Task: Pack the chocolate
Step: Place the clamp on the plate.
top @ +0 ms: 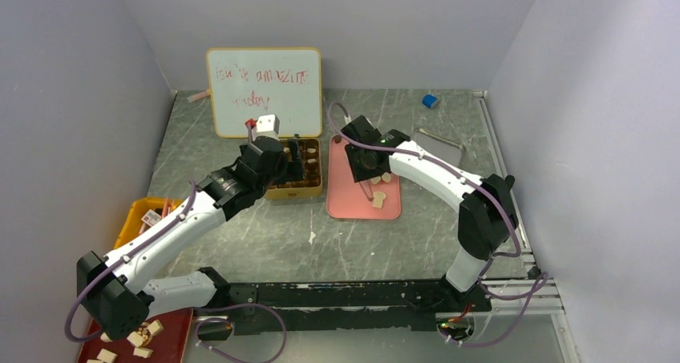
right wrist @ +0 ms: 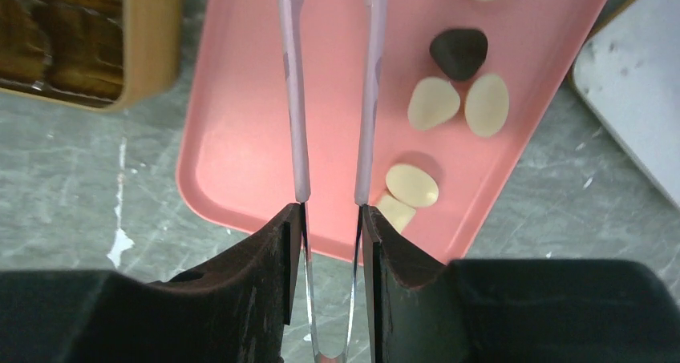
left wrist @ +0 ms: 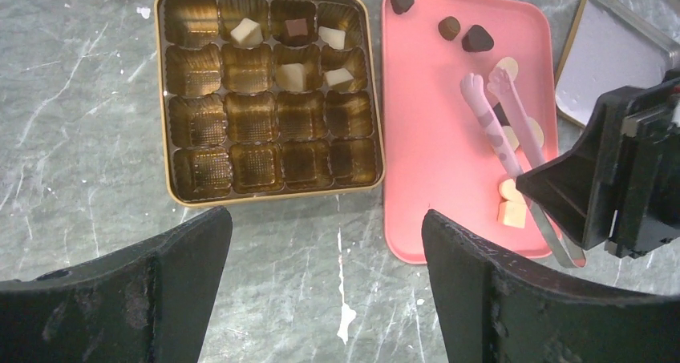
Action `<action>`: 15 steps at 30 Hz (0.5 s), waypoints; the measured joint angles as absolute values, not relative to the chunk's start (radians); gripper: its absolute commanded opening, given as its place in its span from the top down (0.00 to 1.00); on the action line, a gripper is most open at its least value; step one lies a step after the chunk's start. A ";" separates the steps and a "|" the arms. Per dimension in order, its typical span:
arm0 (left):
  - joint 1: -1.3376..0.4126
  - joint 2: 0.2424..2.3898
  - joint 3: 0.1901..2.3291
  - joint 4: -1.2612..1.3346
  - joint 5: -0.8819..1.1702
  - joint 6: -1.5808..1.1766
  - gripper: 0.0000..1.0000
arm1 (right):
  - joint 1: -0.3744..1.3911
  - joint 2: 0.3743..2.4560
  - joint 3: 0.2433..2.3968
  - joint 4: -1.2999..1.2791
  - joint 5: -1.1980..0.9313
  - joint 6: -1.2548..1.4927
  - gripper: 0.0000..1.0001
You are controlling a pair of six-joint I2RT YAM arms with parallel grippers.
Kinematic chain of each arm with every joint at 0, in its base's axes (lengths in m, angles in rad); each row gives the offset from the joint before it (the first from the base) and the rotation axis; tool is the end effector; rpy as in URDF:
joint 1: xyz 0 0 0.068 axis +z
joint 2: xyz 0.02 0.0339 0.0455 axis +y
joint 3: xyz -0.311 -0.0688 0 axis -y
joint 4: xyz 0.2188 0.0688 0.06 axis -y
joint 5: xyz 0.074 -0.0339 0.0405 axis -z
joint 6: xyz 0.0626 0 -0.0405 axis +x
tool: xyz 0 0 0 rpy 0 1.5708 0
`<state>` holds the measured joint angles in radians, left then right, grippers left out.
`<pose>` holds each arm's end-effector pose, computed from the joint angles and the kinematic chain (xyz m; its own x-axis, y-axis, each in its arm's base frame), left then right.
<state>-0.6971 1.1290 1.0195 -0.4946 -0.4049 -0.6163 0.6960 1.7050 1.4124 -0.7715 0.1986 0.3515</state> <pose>0.1840 -0.1219 0.3557 -0.5528 -0.2301 -0.8009 0.0270 0.9557 -0.2931 0.2797 0.2176 0.2977 -0.8211 -0.2462 -0.5150 -0.2901 0.9570 0.0051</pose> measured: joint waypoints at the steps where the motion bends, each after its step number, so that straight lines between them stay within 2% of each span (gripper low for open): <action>1: -0.699 1.130 1.019 -0.493 -0.403 -0.614 0.07 | 0.693 1.700 1.391 -0.767 0.200 0.355 0.65; 15: -0.717 1.131 1.019 -0.490 -0.389 -0.609 0.07 | 0.694 1.691 1.254 -0.701 0.169 0.413 0.66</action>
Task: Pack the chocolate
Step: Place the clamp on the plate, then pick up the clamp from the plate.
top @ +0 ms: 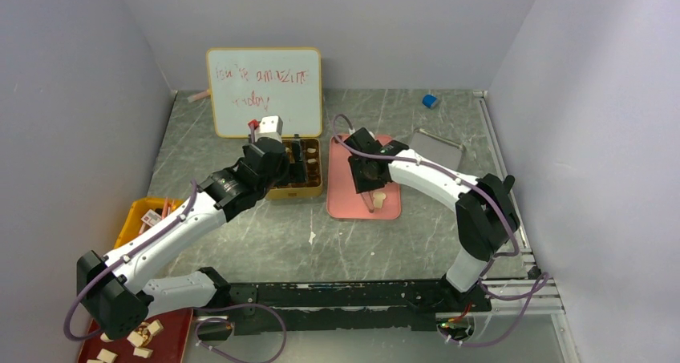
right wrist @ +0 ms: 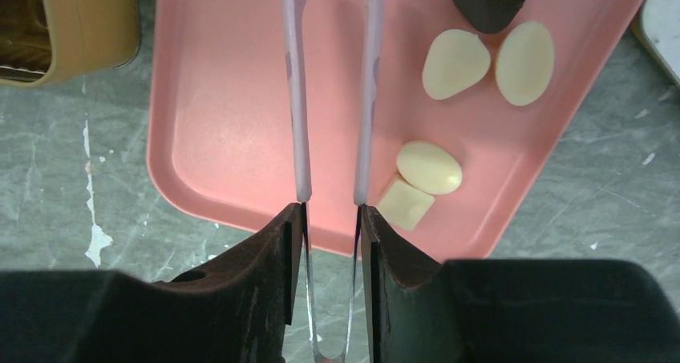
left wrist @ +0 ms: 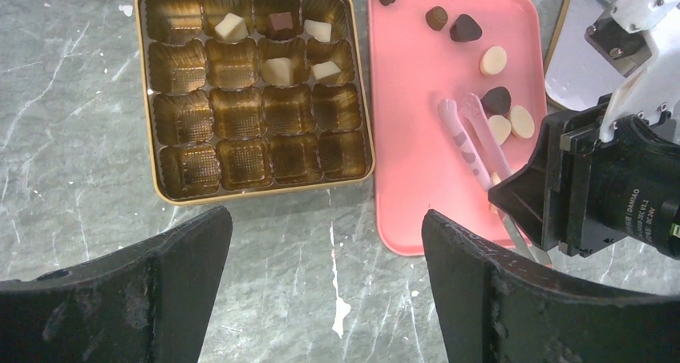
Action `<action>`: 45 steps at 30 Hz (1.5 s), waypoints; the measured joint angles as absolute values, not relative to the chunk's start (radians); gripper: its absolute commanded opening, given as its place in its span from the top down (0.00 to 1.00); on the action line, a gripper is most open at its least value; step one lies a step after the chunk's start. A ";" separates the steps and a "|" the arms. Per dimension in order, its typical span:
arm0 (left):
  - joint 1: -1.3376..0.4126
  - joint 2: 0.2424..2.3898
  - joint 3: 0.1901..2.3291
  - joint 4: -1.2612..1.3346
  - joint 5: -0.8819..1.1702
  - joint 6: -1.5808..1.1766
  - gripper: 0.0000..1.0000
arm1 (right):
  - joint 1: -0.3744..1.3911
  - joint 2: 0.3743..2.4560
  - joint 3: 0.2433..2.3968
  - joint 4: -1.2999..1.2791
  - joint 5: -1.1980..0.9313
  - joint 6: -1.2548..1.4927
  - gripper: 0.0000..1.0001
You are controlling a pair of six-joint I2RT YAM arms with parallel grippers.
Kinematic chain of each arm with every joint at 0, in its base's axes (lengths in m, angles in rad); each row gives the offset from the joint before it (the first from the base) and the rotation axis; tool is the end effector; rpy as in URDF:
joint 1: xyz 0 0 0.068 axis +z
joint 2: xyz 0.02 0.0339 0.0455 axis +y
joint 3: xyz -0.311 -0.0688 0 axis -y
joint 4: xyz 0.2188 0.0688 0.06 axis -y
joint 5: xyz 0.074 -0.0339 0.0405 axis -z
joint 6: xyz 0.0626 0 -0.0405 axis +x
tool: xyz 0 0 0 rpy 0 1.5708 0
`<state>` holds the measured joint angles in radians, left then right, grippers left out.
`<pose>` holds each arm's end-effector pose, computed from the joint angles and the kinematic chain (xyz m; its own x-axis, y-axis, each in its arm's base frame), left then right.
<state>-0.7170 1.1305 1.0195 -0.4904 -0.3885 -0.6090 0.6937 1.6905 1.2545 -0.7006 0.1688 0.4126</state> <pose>0.1817 -0.1269 0.3556 -0.5630 -0.2115 -0.7989 0.0617 0.9532 -0.2959 0.2665 0.2080 0.2611 -0.8700 -0.2093 -0.4465 -0.2479 0.9683 0.0291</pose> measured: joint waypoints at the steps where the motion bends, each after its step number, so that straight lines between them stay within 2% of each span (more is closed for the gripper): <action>1: -0.717 1.131 1.019 -0.490 -0.389 -0.609 0.08 | 0.698 1.691 1.253 -0.698 0.167 0.415 0.66; 15: -0.734 1.128 1.007 -0.493 -0.389 -0.614 0.08 | 0.760 1.690 1.116 -0.615 0.150 0.458 0.64; 25: -0.745 1.121 1.004 -0.503 -0.390 -0.618 0.08 | 0.761 1.701 1.079 -0.521 0.128 0.457 0.56; 28: -0.747 1.119 1.004 -0.503 -0.390 -0.618 0.07 | 0.761 1.707 1.079 -0.501 0.125 0.456 0.51; 38: -0.749 1.119 1.004 -0.503 -0.390 -0.617 0.07 | 0.761 1.757 1.070 -0.464 0.125 0.456 0.50; 41: -0.749 1.119 1.004 -0.503 -0.390 -0.617 0.07 | 0.761 1.760 1.069 -0.456 0.125 0.455 0.52; 45: -0.749 1.119 1.004 -0.503 -0.391 -0.617 0.07 | 0.761 1.761 1.070 -0.450 0.128 0.451 0.66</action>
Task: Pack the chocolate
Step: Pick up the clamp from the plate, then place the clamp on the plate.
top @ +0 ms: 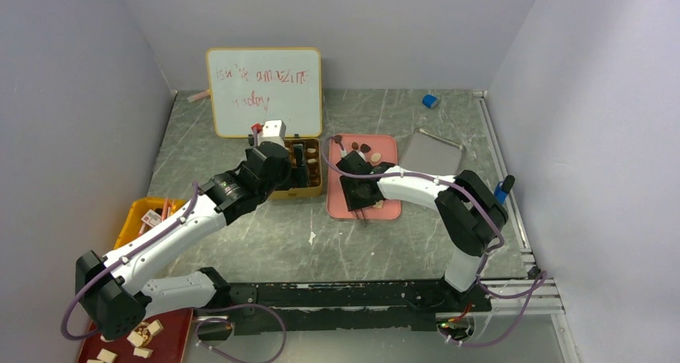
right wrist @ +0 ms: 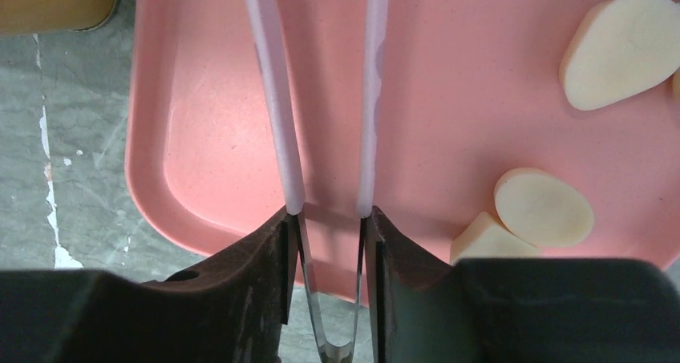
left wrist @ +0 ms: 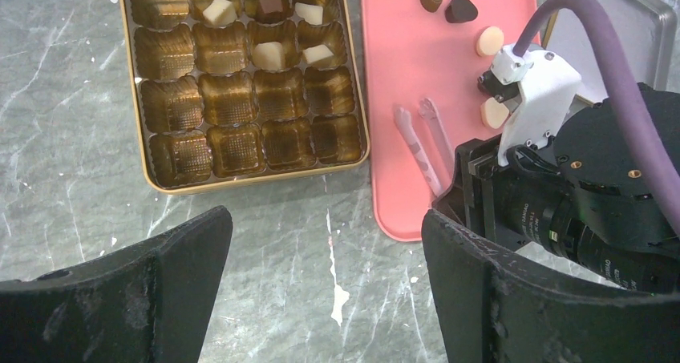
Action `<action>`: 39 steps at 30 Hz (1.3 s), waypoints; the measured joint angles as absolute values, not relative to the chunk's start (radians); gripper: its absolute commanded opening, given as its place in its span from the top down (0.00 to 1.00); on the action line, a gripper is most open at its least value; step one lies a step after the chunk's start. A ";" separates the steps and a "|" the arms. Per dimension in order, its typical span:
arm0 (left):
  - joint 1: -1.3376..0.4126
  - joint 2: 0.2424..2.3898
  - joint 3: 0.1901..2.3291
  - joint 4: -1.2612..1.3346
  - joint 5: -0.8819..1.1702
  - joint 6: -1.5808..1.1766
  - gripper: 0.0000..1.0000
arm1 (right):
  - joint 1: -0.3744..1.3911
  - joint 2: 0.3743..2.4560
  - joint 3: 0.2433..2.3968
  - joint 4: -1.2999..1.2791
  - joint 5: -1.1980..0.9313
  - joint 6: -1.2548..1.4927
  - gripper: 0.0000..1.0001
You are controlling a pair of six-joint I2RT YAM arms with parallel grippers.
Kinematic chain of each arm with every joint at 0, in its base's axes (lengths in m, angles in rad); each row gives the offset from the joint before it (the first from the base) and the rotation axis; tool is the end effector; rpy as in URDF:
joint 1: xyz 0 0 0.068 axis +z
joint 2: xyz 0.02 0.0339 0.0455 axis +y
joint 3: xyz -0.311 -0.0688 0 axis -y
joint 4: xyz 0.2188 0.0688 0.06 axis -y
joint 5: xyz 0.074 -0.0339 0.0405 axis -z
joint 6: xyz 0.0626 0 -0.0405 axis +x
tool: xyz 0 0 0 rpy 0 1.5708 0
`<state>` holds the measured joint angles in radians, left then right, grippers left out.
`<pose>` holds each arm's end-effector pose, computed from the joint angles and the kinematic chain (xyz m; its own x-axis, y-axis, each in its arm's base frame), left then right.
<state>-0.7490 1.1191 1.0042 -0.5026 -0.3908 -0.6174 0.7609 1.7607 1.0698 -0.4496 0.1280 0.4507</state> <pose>0.1744 -0.1296 0.3515 -0.5785 -0.1930 -0.7925 0.0824 0.9528 -0.2922 0.2534 0.2303 0.2020 -0.8736 -0.2353 -0.4260 -0.2942 0.9526 0.0773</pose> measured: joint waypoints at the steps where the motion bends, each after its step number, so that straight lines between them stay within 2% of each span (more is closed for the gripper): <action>1: -0.749 1.119 1.004 -0.503 -0.391 -0.617 0.07 | 0.761 1.761 1.070 -0.448 0.129 0.449 0.67; 5: -0.749 1.119 1.003 -0.503 -0.391 -0.617 0.07 | 0.761 1.761 1.070 -0.448 0.134 0.448 0.71; 23: -0.751 1.140 1.003 -0.471 -0.390 -0.617 0.07 | 0.743 1.670 1.258 -0.728 0.234 0.449 0.68; 39: -0.757 1.144 1.002 -0.431 -0.355 -0.610 0.07 | 0.730 1.432 1.158 -0.978 0.226 0.562 0.64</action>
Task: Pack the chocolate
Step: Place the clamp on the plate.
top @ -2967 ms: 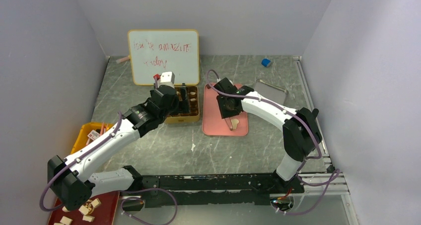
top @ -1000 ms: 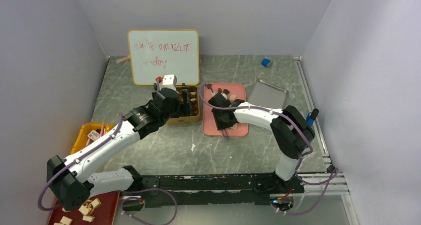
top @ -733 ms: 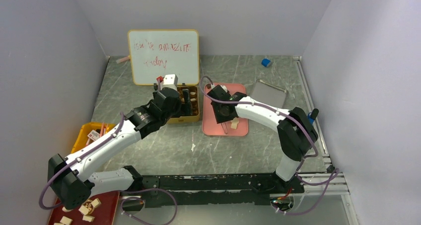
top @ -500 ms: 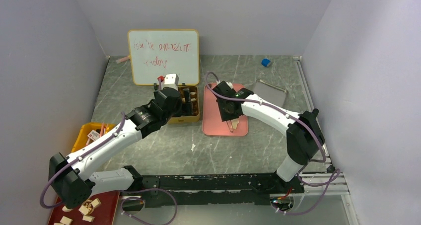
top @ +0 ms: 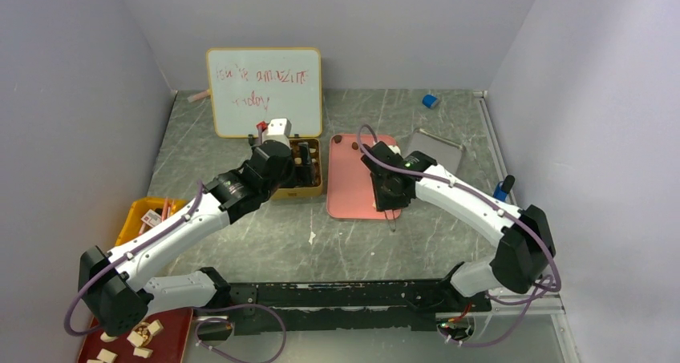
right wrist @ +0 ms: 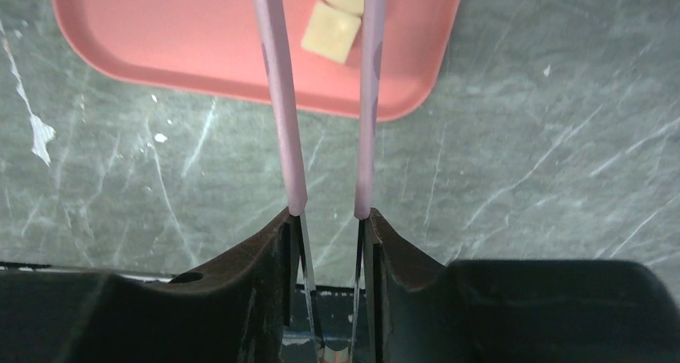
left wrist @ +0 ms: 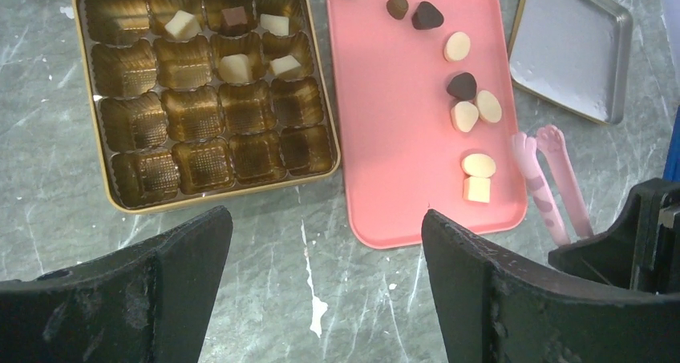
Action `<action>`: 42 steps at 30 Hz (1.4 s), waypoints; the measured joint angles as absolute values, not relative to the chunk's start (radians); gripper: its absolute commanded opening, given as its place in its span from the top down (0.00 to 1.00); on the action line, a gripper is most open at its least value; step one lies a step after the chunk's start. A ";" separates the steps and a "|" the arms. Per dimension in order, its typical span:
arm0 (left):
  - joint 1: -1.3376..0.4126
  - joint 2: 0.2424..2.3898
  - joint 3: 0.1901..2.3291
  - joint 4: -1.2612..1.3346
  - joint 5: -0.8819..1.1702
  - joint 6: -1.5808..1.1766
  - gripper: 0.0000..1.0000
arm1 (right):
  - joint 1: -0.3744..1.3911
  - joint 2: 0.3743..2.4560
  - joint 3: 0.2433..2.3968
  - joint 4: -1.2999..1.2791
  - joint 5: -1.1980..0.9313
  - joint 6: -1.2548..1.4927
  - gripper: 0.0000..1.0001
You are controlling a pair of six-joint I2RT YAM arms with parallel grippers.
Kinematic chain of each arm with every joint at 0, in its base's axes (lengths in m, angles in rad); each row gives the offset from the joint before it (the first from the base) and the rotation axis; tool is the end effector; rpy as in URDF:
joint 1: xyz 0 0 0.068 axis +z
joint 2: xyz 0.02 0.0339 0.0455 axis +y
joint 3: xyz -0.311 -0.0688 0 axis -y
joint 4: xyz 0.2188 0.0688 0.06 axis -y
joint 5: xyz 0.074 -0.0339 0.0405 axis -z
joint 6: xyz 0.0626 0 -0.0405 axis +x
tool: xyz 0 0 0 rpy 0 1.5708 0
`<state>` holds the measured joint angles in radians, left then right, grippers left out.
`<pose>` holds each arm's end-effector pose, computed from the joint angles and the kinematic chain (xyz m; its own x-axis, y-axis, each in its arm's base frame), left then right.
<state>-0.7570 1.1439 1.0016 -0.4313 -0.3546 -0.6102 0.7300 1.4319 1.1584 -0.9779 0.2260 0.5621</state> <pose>0.1805 -0.1406 0.3529 -0.5708 -0.2000 -0.7963 0.1280 0.9363 -0.3269 0.1928 0.1537 0.2920 -0.9171 -0.1237 -0.3791 -0.1285 0.9916 -0.0127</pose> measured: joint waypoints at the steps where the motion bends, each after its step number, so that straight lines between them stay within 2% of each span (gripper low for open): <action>1: -0.757 1.144 1.001 -0.429 -0.353 -0.610 0.07 | 0.730 1.420 1.146 -0.986 0.221 0.569 0.63; 14: -0.774 1.143 0.991 -0.422 -0.337 -0.614 0.07 | 0.760 1.313 0.954 -1.000 0.115 0.640 0.57; 24: -0.783 1.143 0.986 -0.423 -0.337 -0.619 0.08 | 0.762 1.309 0.902 -0.957 0.089 0.651 0.54; 42: -0.787 1.143 0.986 -0.424 -0.339 -0.621 0.07 | 0.762 1.464 0.898 -0.872 0.095 0.647 0.54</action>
<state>-0.7872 1.1435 0.9855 -0.4240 -0.3393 -0.6212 0.7620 1.4635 0.8982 -0.8719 0.0952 0.6468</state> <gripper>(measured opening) 0.927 0.458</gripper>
